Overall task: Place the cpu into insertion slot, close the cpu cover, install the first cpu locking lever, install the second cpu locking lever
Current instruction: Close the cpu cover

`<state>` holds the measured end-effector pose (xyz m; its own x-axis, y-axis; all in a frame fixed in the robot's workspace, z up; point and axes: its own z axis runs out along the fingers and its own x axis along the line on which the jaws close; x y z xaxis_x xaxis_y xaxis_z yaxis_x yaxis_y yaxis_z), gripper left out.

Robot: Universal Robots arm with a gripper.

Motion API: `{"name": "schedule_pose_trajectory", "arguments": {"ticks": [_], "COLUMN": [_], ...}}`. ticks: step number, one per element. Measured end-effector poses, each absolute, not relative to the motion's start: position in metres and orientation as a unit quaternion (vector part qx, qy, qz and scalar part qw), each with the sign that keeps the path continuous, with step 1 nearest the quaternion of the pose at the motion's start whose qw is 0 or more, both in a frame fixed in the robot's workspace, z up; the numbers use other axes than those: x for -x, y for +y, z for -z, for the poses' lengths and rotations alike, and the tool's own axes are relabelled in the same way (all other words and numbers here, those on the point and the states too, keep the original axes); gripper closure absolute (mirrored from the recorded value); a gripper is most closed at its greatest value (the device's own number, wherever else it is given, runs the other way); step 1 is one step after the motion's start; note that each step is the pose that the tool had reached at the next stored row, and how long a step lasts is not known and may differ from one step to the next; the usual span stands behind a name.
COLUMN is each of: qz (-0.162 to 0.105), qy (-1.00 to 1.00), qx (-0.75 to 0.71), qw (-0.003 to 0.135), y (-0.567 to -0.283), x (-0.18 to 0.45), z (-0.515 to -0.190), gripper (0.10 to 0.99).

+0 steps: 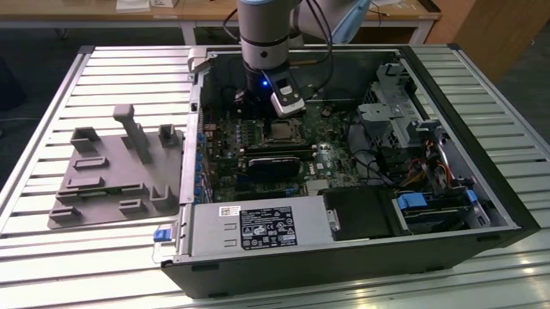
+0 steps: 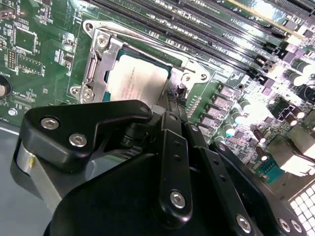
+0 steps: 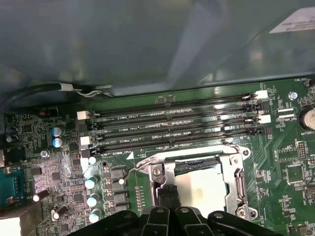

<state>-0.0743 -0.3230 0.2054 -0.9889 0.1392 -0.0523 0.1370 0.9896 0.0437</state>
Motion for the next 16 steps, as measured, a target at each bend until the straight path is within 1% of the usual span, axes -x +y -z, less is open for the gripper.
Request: {"name": "schedule_pose_trajectory", "arguments": {"ticks": [3,8,16], "qz": [-0.034,-0.038,-0.061], "qy": [0.997,0.996,0.995], "qx": [-0.070,-0.070,-0.070], "qw": [0.027,0.026,0.025], "y": [-0.3241,-0.3272,-0.3333], "x": [0.0743,0.0743,0.0743], "z": [-0.2054,-0.2045,-0.2019], "gripper": [0.980,0.980,0.980]}}
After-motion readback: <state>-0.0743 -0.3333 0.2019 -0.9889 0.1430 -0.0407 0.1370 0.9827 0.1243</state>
